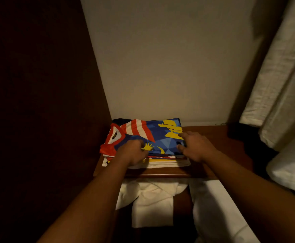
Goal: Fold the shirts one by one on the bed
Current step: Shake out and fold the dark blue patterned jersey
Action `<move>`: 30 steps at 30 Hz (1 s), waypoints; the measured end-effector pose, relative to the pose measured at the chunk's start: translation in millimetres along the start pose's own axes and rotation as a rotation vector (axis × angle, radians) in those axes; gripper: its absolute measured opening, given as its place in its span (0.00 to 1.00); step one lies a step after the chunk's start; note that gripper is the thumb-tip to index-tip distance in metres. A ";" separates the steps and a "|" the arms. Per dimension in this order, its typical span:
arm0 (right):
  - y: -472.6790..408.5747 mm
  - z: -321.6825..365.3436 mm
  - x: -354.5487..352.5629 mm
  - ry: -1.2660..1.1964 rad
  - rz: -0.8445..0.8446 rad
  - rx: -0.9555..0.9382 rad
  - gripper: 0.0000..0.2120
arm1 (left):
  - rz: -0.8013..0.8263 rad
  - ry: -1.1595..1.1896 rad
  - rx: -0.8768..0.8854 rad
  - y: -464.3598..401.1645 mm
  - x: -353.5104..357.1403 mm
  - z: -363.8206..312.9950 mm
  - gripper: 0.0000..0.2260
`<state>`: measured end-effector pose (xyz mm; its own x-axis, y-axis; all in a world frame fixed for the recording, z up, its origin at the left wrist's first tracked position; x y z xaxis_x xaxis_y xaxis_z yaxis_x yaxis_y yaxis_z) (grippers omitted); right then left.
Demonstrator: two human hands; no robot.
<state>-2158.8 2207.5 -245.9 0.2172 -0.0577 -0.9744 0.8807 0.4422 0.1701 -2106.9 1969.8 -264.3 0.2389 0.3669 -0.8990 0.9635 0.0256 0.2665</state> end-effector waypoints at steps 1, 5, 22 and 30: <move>4.3 2.8 -0.4 0.002 0.001 -0.013 0.24 | -0.004 0.001 0.008 4.4 -1.4 -5.0 0.16; 35.7 14.6 -13.2 0.011 0.011 -0.077 0.23 | -0.009 -0.003 0.051 31.6 -12.1 -31.5 0.11; 213.0 122.8 -264.8 -0.044 0.260 -0.082 0.15 | 0.177 -0.083 0.024 255.8 -230.1 -149.5 0.12; 320.9 180.9 -379.8 -0.036 0.266 -0.142 0.18 | 0.192 -0.084 -0.042 376.2 -329.2 -186.7 0.12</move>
<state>-1882.5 2209.4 205.4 0.4495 0.0468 -0.8921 0.7237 0.5663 0.3944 -1845.7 2032.3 196.7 0.4290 0.2896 -0.8556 0.8937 0.0015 0.4486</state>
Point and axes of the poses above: each hand's wrist, its own y-axis away from the middle knuckle, its own x-axis out of the palm, z = x × y, the point moved 3 cm from there along -y, towards the middle knuckle, and after that the axes turned 10 degrees about z, right-handed, at the moved point
